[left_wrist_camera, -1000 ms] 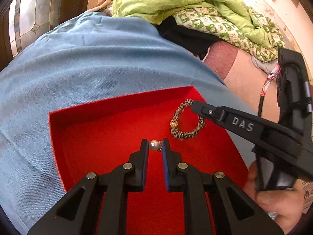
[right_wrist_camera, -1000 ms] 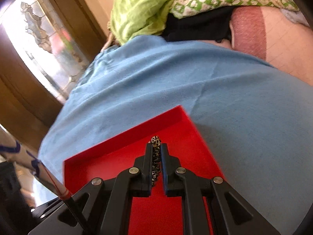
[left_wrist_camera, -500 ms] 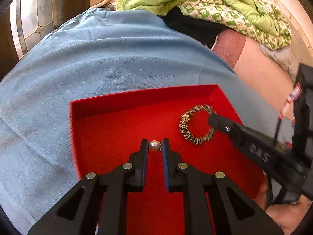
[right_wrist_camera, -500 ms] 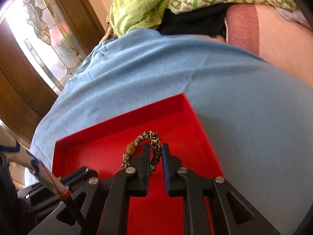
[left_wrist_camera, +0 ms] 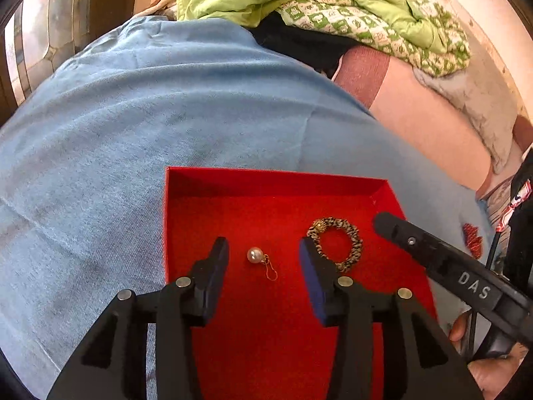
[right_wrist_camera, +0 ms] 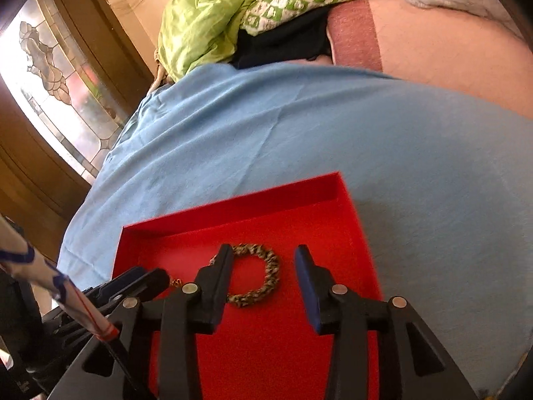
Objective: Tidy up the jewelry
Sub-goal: 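Carry the earring and bracelet into the red tray and open both grippers, then move both grippers back to the jewelry pile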
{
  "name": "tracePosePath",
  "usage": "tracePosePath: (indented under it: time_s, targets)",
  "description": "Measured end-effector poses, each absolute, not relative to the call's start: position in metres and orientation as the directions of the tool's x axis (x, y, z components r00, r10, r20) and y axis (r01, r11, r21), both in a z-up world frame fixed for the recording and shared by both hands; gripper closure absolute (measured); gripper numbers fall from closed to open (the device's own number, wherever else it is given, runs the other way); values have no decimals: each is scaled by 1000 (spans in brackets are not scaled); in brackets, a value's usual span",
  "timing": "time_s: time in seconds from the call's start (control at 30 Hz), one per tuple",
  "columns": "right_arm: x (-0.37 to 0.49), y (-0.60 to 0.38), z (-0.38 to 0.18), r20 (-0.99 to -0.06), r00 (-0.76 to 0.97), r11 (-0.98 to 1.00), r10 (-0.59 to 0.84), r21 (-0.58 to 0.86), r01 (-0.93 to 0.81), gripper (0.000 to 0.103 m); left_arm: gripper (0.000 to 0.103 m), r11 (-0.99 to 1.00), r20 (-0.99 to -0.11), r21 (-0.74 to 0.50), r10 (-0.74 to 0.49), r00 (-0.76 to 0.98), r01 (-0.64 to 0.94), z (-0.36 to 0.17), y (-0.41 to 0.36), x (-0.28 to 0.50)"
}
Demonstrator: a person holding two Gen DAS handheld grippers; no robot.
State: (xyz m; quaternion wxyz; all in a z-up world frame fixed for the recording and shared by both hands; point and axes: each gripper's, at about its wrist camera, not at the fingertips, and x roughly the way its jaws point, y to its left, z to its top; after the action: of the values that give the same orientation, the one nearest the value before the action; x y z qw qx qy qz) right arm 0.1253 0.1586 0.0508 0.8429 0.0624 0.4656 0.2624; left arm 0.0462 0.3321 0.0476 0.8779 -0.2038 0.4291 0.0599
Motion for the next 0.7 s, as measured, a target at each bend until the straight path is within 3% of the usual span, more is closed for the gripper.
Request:
tracePosePath:
  time_s: [0.27,0.53,0.7]
  targets:
    - [98,124,91,-691,469,828,550,377,-416,61,58,889,-697,-382,-98,710,-252,76,324,37]
    - [35,65,110,-629,486,792,607,428,-435,61,53,947,-631,-276,-51,774,-163,108,267,21]
    - [-2,10,112,-618,487,786,616,450,-424,61,48,970,-605,-237,-108,789,-49,120,213,8]
